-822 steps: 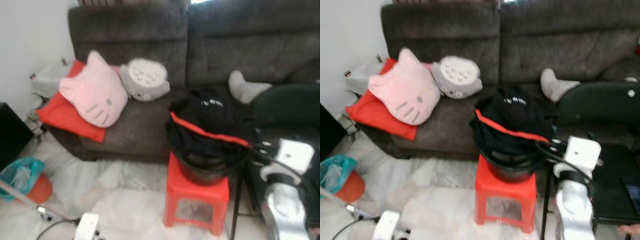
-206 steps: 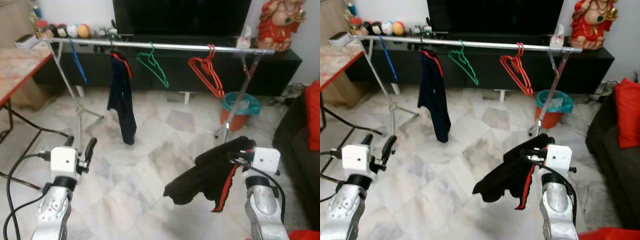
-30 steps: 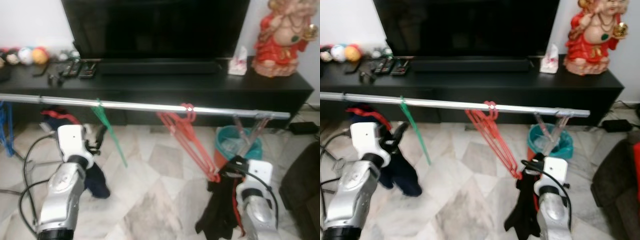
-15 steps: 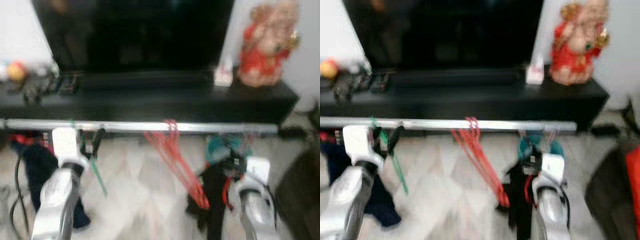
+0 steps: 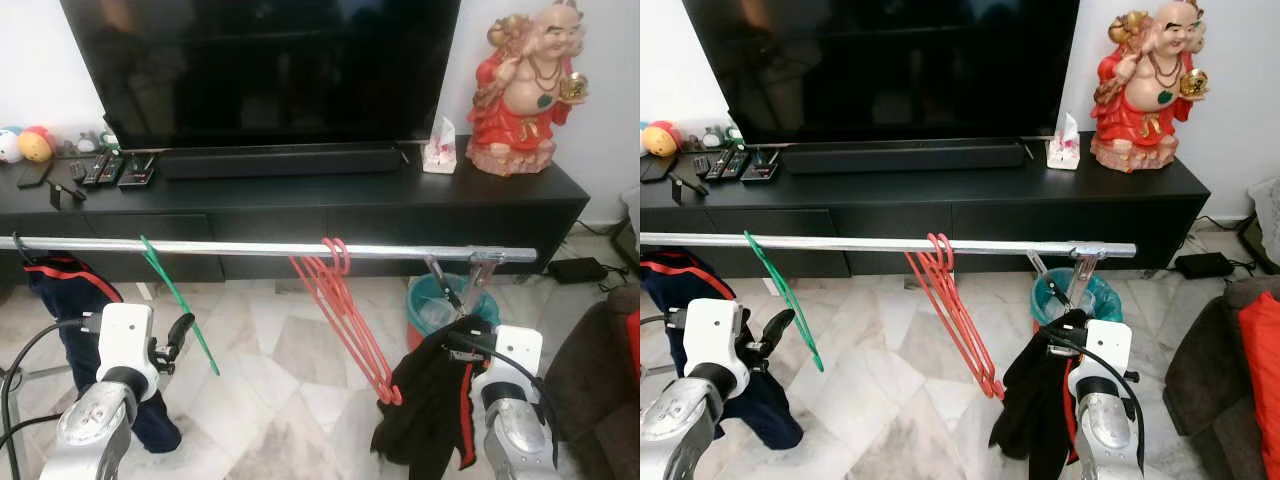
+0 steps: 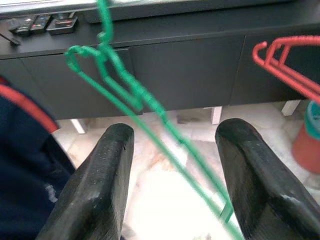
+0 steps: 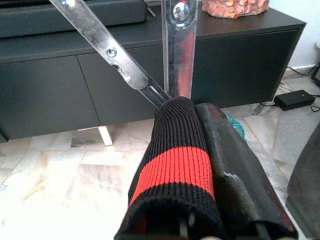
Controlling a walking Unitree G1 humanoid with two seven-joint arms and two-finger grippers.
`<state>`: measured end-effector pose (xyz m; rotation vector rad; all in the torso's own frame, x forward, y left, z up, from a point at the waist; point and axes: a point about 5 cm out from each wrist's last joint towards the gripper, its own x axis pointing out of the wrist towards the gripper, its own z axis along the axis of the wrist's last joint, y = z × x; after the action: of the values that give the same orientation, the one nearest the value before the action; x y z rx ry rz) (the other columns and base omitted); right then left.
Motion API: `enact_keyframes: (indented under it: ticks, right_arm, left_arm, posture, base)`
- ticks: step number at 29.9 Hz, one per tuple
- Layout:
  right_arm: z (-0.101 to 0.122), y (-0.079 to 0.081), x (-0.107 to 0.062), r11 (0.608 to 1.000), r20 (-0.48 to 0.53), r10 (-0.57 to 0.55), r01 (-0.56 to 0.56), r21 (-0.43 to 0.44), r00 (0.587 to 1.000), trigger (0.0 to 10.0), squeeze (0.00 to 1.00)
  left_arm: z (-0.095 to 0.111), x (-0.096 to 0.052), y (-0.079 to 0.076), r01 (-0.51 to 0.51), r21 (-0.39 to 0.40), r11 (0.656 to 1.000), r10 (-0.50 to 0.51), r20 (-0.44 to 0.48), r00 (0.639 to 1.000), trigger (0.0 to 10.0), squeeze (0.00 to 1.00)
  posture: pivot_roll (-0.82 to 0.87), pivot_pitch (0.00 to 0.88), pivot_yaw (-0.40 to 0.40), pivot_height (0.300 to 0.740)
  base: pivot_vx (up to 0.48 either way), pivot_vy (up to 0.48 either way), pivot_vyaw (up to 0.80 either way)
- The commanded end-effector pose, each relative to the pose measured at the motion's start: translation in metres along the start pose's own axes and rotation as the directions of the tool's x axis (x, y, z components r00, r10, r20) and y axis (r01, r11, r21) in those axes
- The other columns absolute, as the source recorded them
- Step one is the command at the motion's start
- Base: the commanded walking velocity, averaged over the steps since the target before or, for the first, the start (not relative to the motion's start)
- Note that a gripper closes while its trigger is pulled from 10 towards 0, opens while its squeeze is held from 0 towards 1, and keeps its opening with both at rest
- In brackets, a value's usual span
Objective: Hang hanger
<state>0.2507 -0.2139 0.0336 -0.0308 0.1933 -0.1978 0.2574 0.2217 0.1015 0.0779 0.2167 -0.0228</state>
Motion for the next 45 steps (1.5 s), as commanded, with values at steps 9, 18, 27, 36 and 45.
enact_keyframes:
  ticks: [9, 18, 27, 36, 45]
  right_arm:
    - [0.014, 0.002, 0.003, 1.0, 0.05, 0.003, -0.003, -0.002, 0.999, 10.0, 0.0]
    - [0.014, 0.003, 0.003, 1.0, 0.051, 0.013, -0.013, 0.002, 0.999, 10.0, 0.0]
    - [0.014, 0.006, 0.002, 0.999, 0.047, 0.034, -0.034, 0.0, 0.998, 10.0, 0.0]
    - [0.014, 0.007, 0.001, 0.999, 0.048, 0.047, -0.046, -0.004, 0.998, 10.0, 0.0]
    - [0.015, 0.008, 0.001, 0.998, 0.051, 0.066, -0.066, -0.008, 0.997, 10.0, 0.0]
  left_arm:
    - [0.014, 0.057, -0.004, -0.125, -0.003, 0.992, 0.125, -0.028, 0.992, 10.0, 0.0]
    - [0.023, 0.079, 0.006, -0.251, 0.046, 0.967, 0.253, -0.056, 0.966, 10.0, 0.0]
    - [0.012, 0.088, 0.0, -0.275, 0.055, 0.96, 0.279, -0.093, 0.956, 10.0, 0.0]
    - [0.013, 0.097, 0.001, -0.295, 0.047, 0.954, 0.298, -0.081, 0.951, 10.0, 0.0]
    - [0.01, 0.099, -0.002, -0.317, 0.045, 0.947, 0.319, -0.077, 0.944, 0.0, 0.0]
  posture:
    - [-0.04, 0.0, 0.029, 0.74]
    - [-0.04, 0.0, 0.031, 0.74]
    - [-0.04, 0.0, 0.031, 0.74]
    - [-0.06, 0.0, 0.03, 0.74]
    - [-0.06, 0.0, 0.026, 0.74]
  base:
    - [0.0, 0.0, 0.0]
    - [0.0, 0.0, 0.0]
    - [0.0, 0.0, 0.0]
    - [0.0, 0.0, 0.0]
    - [0.0, 0.0, 0.0]
